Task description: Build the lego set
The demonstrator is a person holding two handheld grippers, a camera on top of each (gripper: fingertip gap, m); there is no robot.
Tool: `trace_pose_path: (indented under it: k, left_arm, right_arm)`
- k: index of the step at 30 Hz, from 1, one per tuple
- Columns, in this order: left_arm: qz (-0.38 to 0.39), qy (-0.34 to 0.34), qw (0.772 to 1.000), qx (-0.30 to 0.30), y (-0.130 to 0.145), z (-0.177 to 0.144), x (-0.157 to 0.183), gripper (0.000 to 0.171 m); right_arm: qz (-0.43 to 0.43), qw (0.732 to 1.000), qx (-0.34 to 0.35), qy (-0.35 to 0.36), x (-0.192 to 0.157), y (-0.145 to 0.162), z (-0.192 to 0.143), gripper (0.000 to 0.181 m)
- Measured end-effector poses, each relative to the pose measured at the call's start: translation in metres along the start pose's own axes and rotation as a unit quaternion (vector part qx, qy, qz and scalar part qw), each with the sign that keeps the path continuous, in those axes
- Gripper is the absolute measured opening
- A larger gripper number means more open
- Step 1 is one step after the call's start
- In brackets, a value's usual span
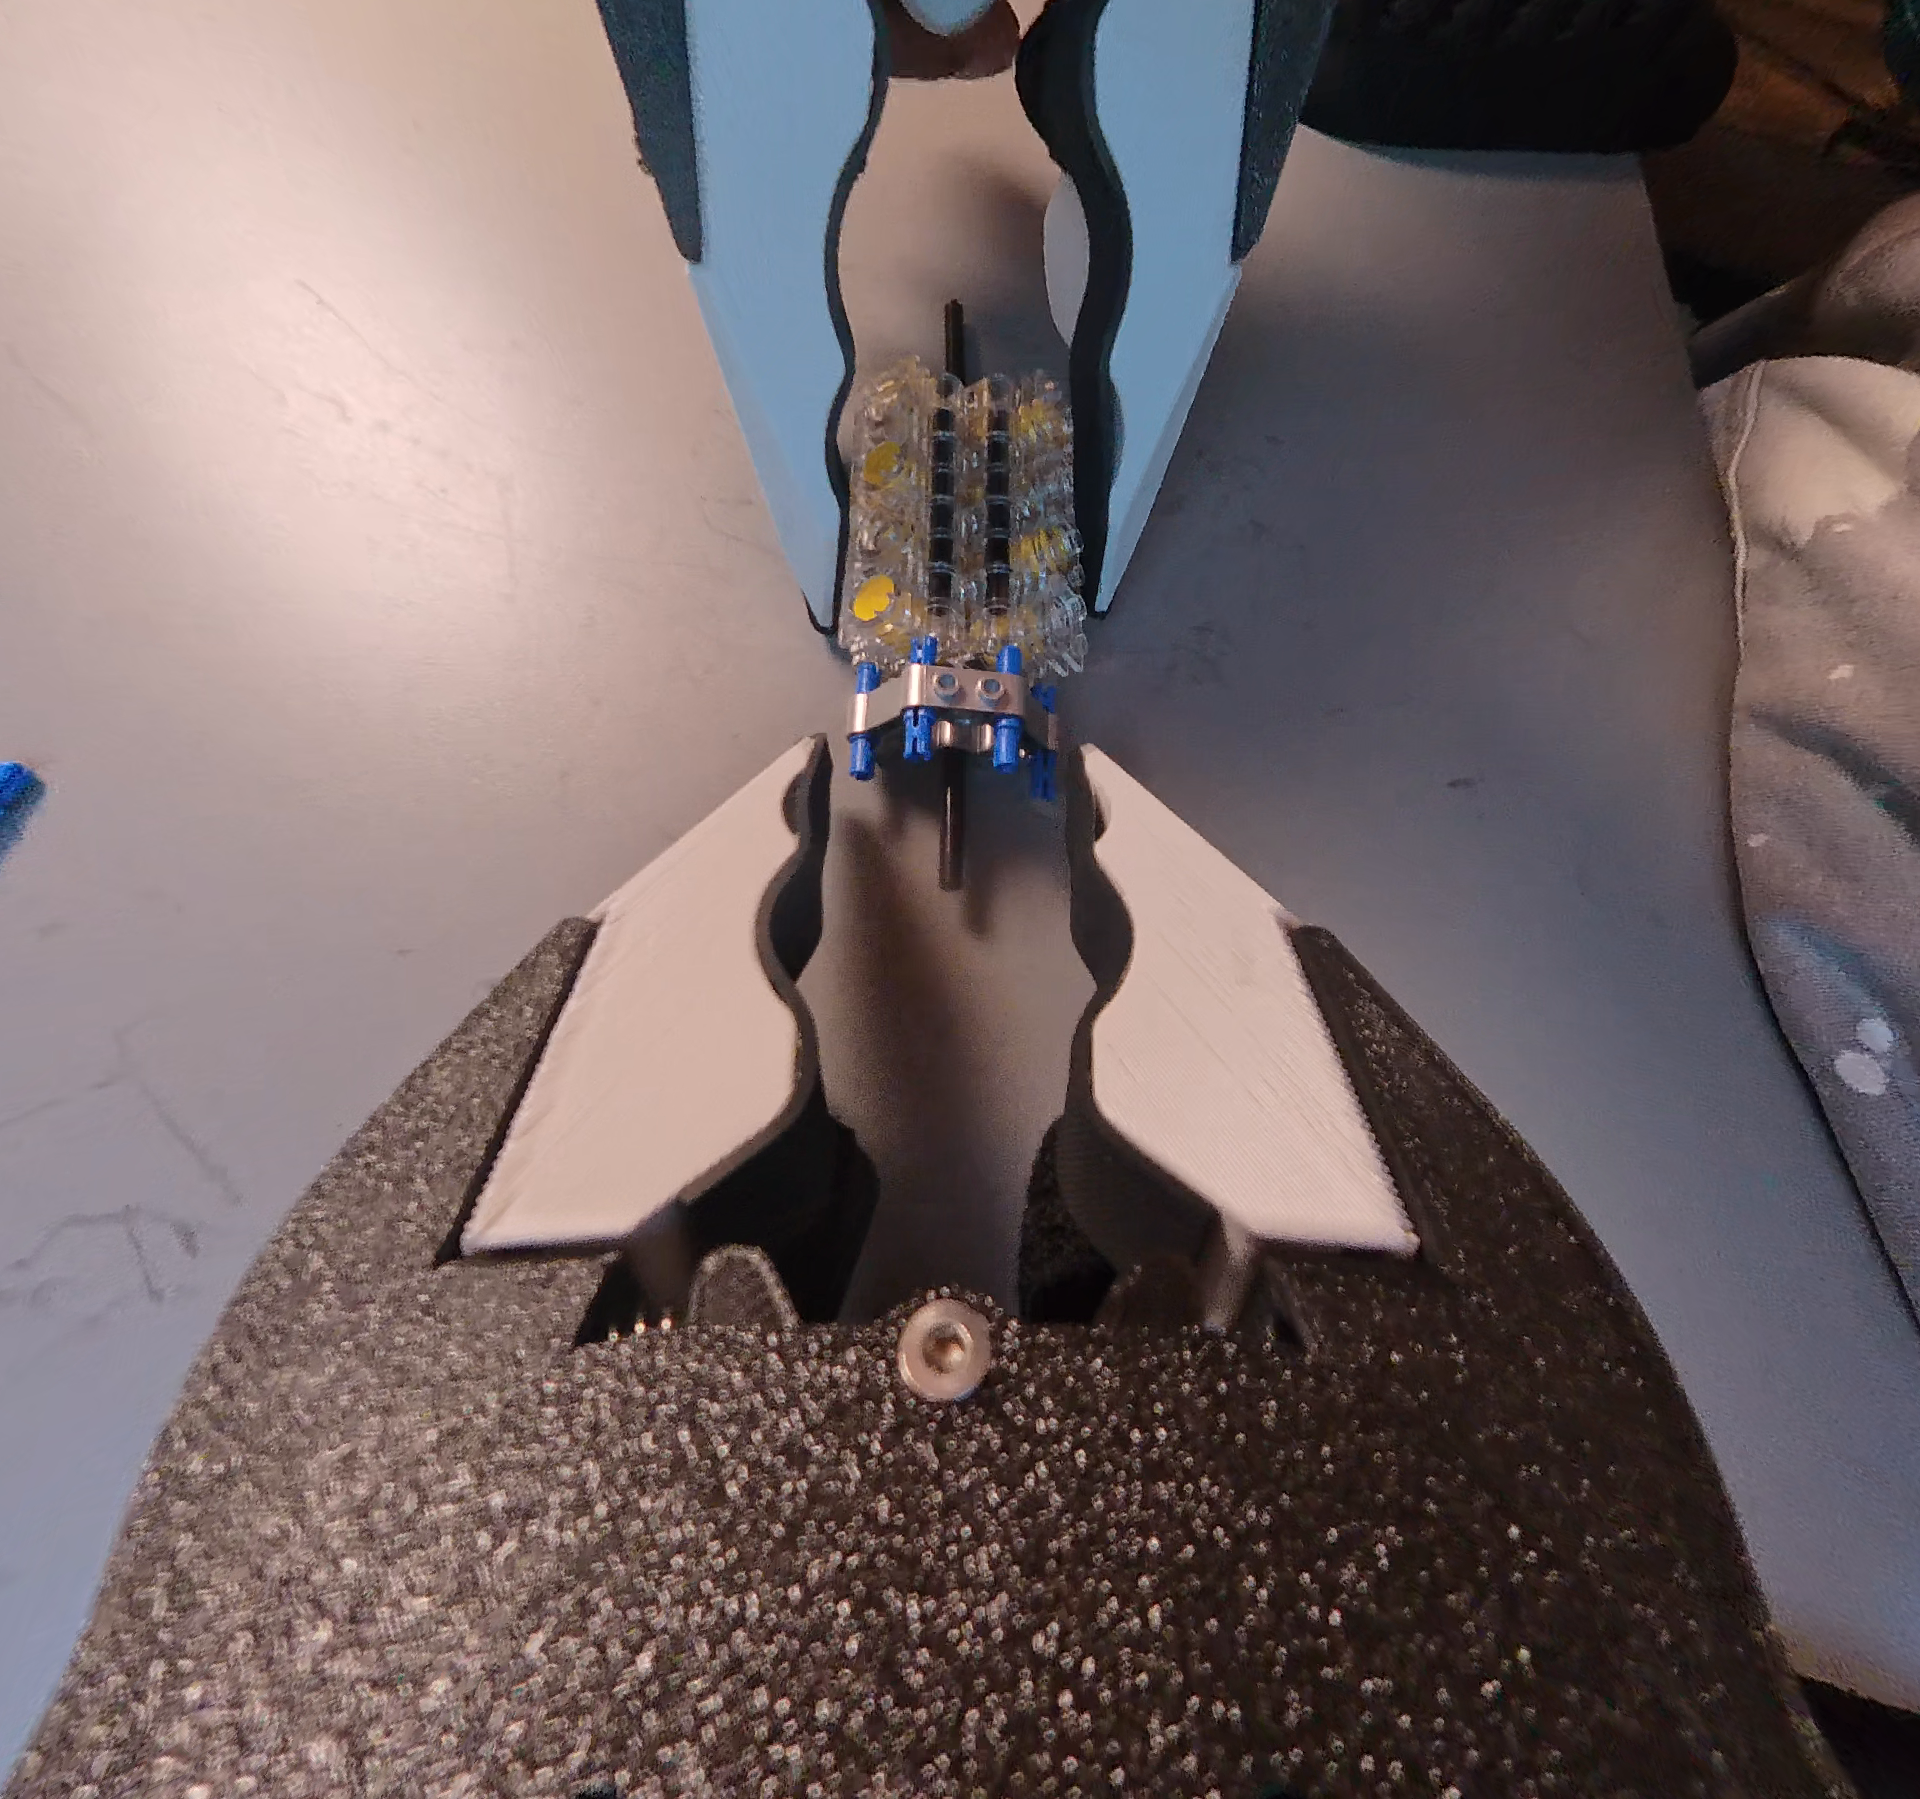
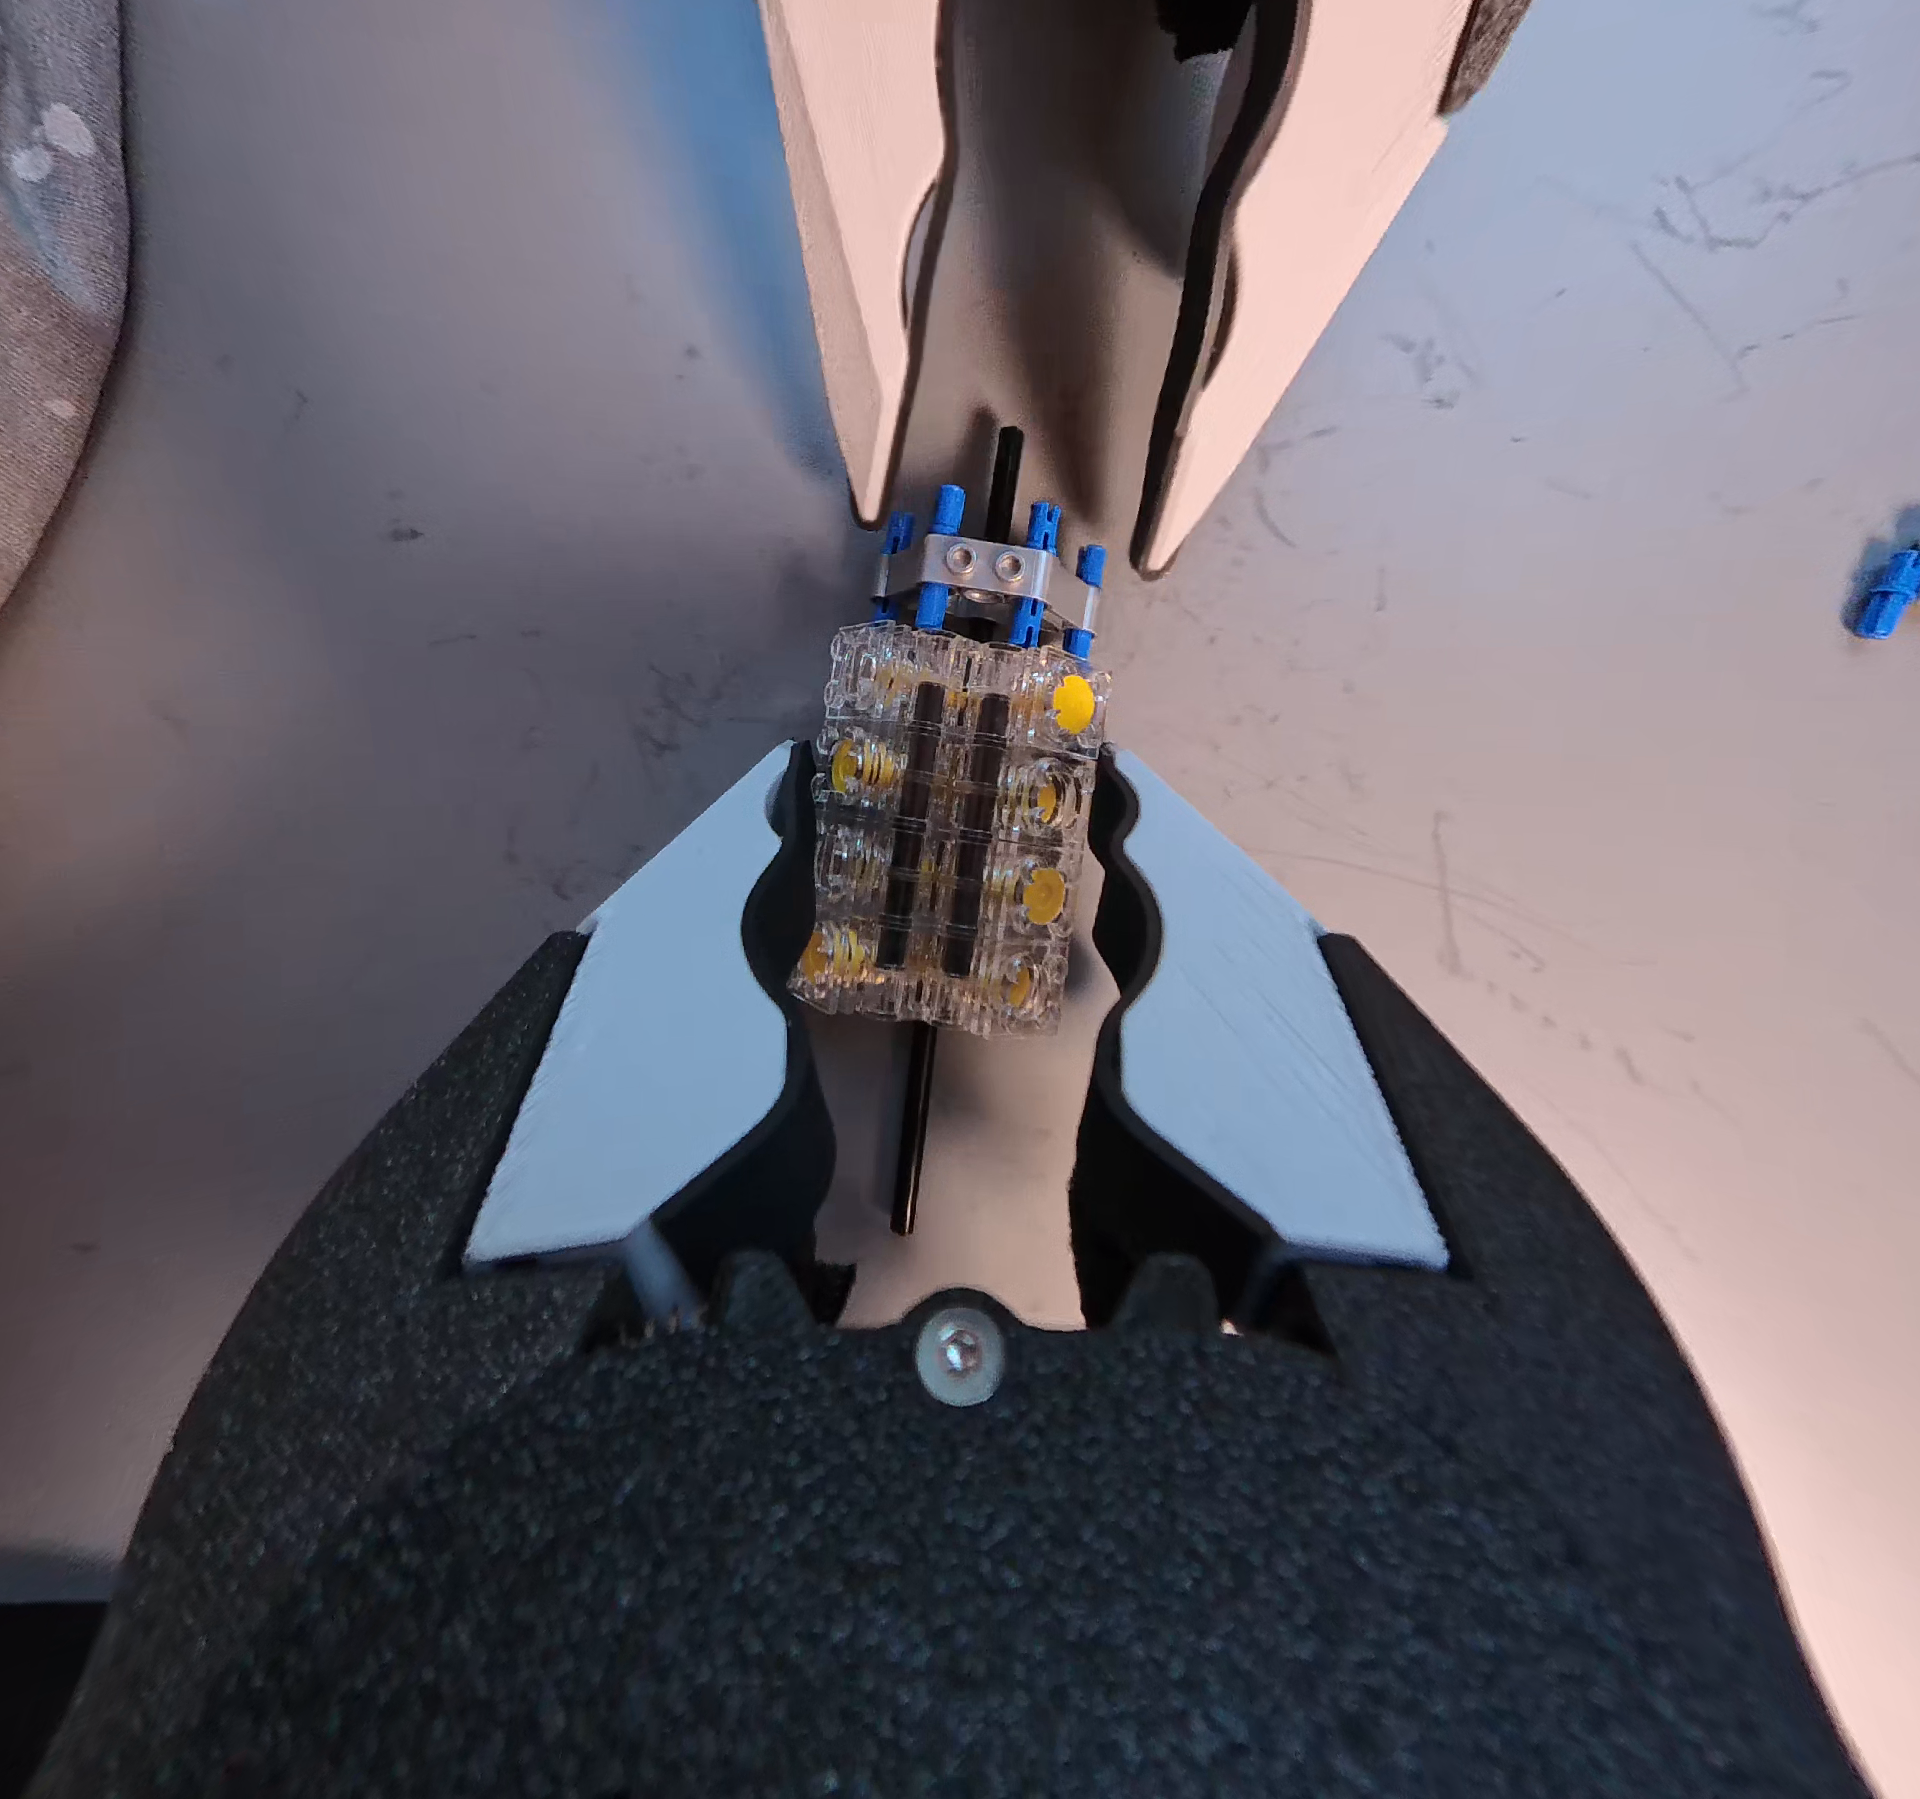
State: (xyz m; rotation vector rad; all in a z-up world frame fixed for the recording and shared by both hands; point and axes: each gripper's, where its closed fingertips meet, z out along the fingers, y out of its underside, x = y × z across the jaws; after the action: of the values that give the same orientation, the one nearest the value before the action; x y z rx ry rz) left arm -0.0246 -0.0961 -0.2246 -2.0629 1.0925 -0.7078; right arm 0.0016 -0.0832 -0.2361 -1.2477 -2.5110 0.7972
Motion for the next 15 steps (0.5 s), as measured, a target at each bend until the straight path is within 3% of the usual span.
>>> trace_pose_path:
  k: [15]
  left_arm:
    - [-0.007,0.000,1.000,-0.015,0.0034,0.0058,0.0015,0.034]
  right_arm:
    - [-0.018,1.000,-0.020,0.011,0.0016,-0.0079,-0.0089,0.050]
